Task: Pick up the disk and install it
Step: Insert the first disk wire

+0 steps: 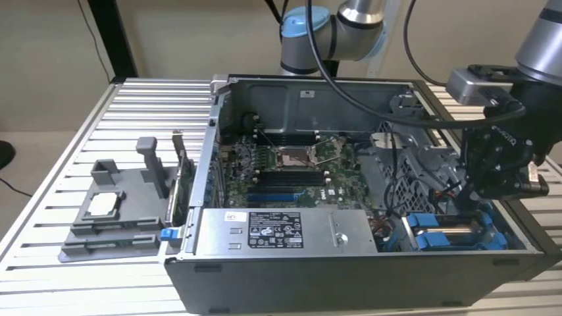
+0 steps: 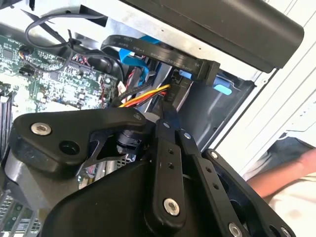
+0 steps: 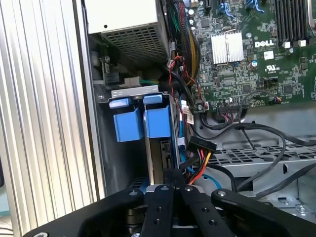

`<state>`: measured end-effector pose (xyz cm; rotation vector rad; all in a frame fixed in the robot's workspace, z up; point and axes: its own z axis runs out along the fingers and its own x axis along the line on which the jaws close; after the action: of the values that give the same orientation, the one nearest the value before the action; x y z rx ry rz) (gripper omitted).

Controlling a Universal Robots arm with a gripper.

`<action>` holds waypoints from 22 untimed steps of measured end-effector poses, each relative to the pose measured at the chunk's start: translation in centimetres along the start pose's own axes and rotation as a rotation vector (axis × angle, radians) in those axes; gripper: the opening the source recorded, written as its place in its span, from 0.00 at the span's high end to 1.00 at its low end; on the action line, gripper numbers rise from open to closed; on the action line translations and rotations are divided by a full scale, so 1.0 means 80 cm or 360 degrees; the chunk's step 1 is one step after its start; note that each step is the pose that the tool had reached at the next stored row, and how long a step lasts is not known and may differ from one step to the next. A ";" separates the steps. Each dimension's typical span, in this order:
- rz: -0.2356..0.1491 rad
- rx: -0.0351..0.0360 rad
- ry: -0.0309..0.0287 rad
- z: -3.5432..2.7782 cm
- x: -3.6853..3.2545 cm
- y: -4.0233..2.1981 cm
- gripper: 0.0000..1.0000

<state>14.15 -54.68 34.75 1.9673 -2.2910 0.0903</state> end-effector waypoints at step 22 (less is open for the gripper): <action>-0.0006 -0.0049 0.00006 -0.0114 0.0034 -0.0020 1.00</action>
<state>14.31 -54.86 35.69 1.9570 -2.2742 0.0550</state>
